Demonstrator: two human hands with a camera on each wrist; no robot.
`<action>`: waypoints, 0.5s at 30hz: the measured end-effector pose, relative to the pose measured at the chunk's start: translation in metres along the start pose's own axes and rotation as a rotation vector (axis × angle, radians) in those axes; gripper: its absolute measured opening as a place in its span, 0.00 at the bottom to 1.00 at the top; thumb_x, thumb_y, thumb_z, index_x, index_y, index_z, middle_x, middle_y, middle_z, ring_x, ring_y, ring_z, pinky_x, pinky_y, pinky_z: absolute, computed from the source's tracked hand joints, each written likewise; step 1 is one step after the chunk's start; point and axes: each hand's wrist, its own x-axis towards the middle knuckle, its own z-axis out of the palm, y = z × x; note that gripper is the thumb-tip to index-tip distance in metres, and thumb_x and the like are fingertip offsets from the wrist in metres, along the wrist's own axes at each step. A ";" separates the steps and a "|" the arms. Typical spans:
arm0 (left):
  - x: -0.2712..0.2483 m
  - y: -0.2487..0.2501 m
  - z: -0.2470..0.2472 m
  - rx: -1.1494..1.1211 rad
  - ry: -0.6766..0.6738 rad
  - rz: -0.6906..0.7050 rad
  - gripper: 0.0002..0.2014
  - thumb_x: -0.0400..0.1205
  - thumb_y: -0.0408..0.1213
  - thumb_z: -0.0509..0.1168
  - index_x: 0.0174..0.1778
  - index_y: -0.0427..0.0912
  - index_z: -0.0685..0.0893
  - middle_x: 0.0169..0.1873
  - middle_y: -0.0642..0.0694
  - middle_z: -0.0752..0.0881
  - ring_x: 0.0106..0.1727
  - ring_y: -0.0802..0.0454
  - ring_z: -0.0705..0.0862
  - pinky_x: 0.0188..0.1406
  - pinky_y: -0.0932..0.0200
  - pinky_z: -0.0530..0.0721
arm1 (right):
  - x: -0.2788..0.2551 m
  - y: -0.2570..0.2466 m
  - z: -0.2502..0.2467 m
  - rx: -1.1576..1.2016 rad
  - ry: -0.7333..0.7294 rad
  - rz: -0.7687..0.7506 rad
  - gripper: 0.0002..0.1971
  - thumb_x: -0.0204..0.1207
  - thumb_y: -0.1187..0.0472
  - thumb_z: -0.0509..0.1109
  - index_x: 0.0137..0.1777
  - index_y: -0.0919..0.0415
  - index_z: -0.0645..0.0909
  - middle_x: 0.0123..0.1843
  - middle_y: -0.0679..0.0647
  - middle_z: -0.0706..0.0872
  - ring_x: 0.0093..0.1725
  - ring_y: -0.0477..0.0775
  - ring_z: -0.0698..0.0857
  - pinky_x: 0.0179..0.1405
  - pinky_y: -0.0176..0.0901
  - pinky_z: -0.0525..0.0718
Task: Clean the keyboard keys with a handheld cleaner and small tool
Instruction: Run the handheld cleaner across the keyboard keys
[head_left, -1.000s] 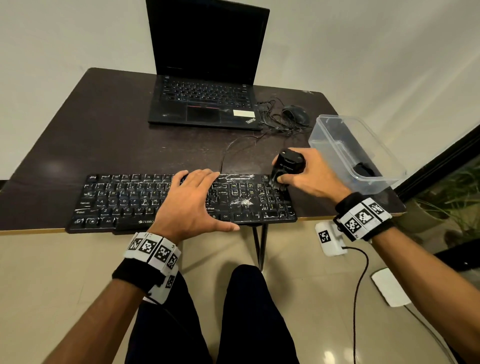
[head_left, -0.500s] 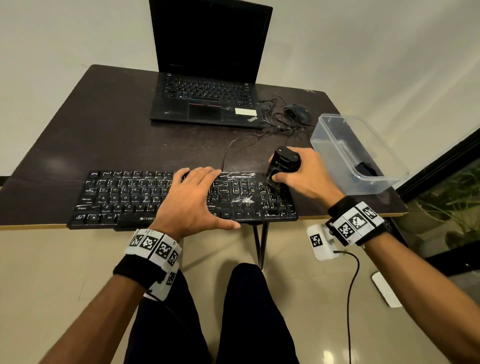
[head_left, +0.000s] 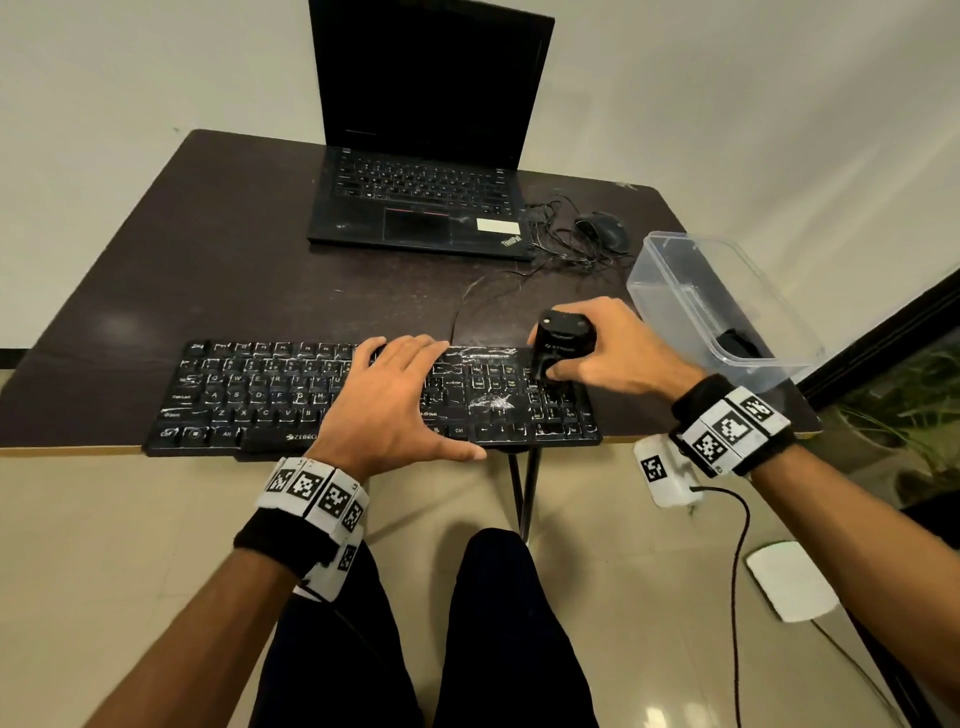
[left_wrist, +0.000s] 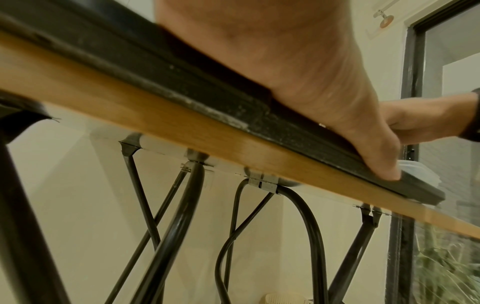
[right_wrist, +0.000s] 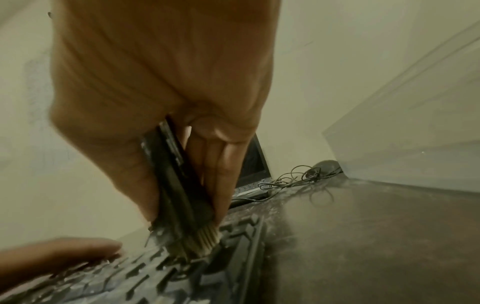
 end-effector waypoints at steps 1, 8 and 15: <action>0.000 0.000 0.000 0.001 0.001 0.000 0.69 0.57 0.91 0.62 0.87 0.45 0.68 0.83 0.49 0.74 0.85 0.52 0.69 0.91 0.43 0.51 | 0.000 -0.002 -0.002 0.022 -0.069 -0.011 0.15 0.68 0.65 0.85 0.54 0.52 0.92 0.49 0.47 0.95 0.52 0.50 0.93 0.62 0.51 0.91; -0.001 0.000 -0.001 0.004 -0.011 -0.001 0.69 0.57 0.92 0.60 0.88 0.46 0.67 0.84 0.49 0.73 0.86 0.52 0.68 0.91 0.42 0.51 | 0.010 -0.003 -0.006 0.025 -0.101 -0.015 0.16 0.68 0.66 0.86 0.54 0.53 0.92 0.49 0.48 0.96 0.52 0.52 0.94 0.62 0.54 0.91; 0.000 0.001 -0.001 0.002 -0.006 0.003 0.69 0.57 0.92 0.60 0.87 0.45 0.68 0.83 0.49 0.74 0.85 0.51 0.69 0.91 0.41 0.53 | 0.013 -0.010 0.000 0.062 -0.022 -0.046 0.16 0.69 0.70 0.85 0.54 0.54 0.92 0.50 0.47 0.96 0.52 0.47 0.94 0.63 0.56 0.91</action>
